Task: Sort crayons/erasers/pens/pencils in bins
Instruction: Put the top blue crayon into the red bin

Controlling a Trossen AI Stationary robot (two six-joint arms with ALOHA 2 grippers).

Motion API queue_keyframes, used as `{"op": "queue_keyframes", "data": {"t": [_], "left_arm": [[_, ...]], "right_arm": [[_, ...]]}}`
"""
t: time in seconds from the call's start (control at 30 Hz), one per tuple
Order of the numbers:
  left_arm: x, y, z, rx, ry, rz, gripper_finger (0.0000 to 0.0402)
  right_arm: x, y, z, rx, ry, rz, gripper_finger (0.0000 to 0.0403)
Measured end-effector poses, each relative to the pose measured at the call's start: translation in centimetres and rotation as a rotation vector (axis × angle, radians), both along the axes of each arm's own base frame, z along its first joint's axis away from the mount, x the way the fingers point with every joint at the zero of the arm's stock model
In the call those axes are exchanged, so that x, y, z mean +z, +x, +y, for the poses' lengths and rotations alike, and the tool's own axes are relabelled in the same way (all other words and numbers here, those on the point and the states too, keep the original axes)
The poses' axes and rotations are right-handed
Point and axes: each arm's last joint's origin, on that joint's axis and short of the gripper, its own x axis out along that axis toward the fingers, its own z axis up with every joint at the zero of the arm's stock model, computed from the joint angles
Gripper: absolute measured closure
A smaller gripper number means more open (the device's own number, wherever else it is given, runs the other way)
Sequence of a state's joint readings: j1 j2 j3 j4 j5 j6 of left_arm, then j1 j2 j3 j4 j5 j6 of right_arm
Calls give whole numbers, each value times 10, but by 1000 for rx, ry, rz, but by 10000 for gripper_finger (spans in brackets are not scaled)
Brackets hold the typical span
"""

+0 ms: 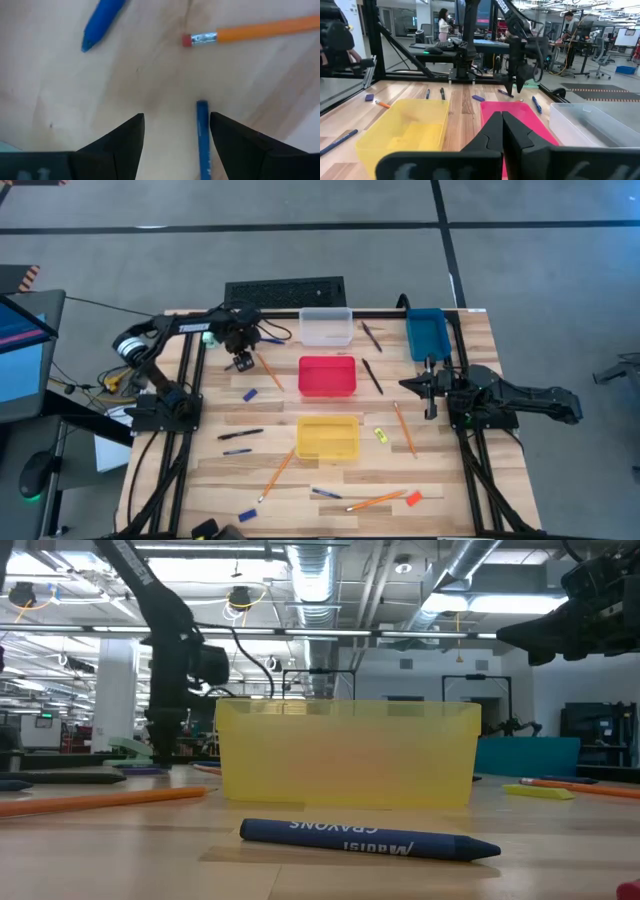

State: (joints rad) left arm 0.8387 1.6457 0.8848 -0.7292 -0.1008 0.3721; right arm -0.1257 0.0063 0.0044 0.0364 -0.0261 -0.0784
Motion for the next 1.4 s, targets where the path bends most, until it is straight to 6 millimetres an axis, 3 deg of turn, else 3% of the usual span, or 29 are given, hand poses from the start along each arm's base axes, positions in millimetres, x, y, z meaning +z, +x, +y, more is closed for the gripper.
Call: {"op": "queue_keyframes", "data": {"t": [0.4, 0.73, 0.87, 1.07, 1.4], "left_arm": [[-9, 6, 6, -14, -40, 43, 187], [-10, 8, 2, -33, -85, 21, 272], [-5, 16, -3, -58, -54, 48, 284], [14, 27, -10, 94, -41, 42, 269], [14, 25, -19, 232, -1, 143, 188]], "right_arm": [[0, 0, 0, 0, 0, 0, 386], [0, 0, 0, 0, 0, 0, 386], [0, 0, 0, 0, 0, -1, 386], [0, 0, 0, 0, 0, 0, 386], [0, 0, 0, 0, 0, -1, 386]]}}
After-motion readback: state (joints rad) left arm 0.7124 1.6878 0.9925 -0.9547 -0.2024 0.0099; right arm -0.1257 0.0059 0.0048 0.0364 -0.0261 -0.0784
